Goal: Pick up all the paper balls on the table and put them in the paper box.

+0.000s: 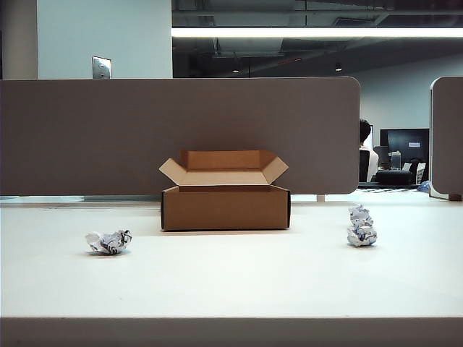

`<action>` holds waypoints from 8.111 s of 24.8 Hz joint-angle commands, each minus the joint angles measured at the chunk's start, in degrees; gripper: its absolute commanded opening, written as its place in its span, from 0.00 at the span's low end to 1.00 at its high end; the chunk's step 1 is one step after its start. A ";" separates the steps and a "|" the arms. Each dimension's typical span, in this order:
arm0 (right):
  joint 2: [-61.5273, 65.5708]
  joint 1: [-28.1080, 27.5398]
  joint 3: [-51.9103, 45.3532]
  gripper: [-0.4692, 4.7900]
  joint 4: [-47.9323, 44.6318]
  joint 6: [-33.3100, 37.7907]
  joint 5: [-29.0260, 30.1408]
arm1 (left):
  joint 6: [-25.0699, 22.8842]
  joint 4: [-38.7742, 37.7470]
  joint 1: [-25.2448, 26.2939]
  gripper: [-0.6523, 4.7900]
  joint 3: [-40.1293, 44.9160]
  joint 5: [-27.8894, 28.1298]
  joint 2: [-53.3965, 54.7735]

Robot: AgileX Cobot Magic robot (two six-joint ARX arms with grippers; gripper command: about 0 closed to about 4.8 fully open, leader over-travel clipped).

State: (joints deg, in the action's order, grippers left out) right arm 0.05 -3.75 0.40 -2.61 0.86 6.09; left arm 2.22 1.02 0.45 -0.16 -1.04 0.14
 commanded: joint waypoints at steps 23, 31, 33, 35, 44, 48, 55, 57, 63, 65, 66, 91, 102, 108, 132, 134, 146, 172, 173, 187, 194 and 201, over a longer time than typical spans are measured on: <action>30.56 1.01 43.63 0.08 3.87 -1.38 -9.81 | 5.14 -13.94 -0.20 0.11 -44.19 -9.60 31.43; 56.68 8.39 58.64 0.08 20.79 -1.38 -8.09 | 0.59 -14.36 -8.31 0.11 -47.08 -8.83 47.12; 60.63 9.86 58.86 0.08 22.16 -1.60 -7.67 | 0.52 -17.29 -9.86 0.11 -48.39 -9.81 51.01; 67.65 12.81 58.84 0.08 23.56 -1.60 -7.45 | -3.93 -21.42 -12.57 0.31 -50.47 -9.92 57.81; 80.74 15.12 58.84 0.64 23.80 -1.29 -4.63 | -5.20 -23.93 -14.80 0.64 -50.99 -10.29 70.75; 84.15 15.58 58.86 0.96 23.30 0.72 -4.44 | -5.03 -24.50 -15.17 0.69 -51.01 -10.54 75.84; 87.71 15.67 58.86 1.00 21.90 2.16 -4.44 | -5.01 -23.74 -16.55 0.86 -51.04 -11.72 83.36; 88.28 15.67 58.86 1.00 21.97 2.16 -4.46 | -4.94 -23.10 -16.83 0.86 -51.06 -12.63 84.15; 90.12 15.80 58.86 1.00 22.05 2.36 -4.44 | -4.79 -20.41 -17.40 0.94 -51.12 -13.20 84.96; 90.44 15.80 58.86 1.00 22.05 2.36 -4.44 | -4.81 -20.20 -17.40 0.94 -51.12 -12.90 85.22; 90.53 15.80 58.86 1.00 22.05 2.36 -4.46 | -4.81 -20.22 -17.40 0.94 -51.12 -12.81 85.33; 97.66 18.34 58.86 1.00 19.30 5.35 -4.39 | -2.19 -18.14 -17.59 0.91 -51.17 -14.23 89.94; 98.31 20.24 58.86 0.96 22.45 5.40 -5.09 | -2.21 -18.75 -17.59 0.90 -51.17 -14.21 91.54; 98.31 20.24 58.86 0.94 22.77 5.40 -5.05 | -2.21 -18.51 -17.59 0.90 -51.17 -14.21 91.60; 101.50 20.24 58.86 0.60 23.52 5.40 -4.85 | -2.21 -20.81 -17.59 0.74 -51.15 -15.72 91.60; 101.50 20.26 58.86 0.60 23.76 5.40 -4.85 | -2.21 -21.86 -17.59 0.74 -51.15 -15.72 91.60; 101.50 20.33 58.86 0.54 23.80 5.38 -4.87 | -2.40 -16.55 -17.59 0.74 -51.15 -13.97 91.65; 101.50 20.35 58.86 0.30 23.80 5.33 -4.87 | -3.08 -18.16 -17.59 0.54 -51.15 -10.36 92.80; 101.50 20.35 58.86 0.28 23.80 5.33 -4.87 | -3.10 -18.14 -17.59 0.46 -51.15 -10.34 92.80; 101.48 20.33 59.14 0.19 23.12 4.87 -4.90 | -3.02 -17.68 -17.59 0.27 -51.47 -10.14 92.78; 101.02 20.35 60.76 0.19 22.21 4.87 -4.76 | -2.67 -20.20 -17.59 0.27 -56.70 -10.36 92.78; 101.04 20.35 68.39 0.19 23.91 4.87 -4.42 | -2.73 -26.25 -17.59 0.27 -70.14 -10.14 92.80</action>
State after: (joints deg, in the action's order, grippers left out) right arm 101.45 16.51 68.25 20.78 5.93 1.56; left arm -0.40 -23.64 -17.06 -69.82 -11.33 93.06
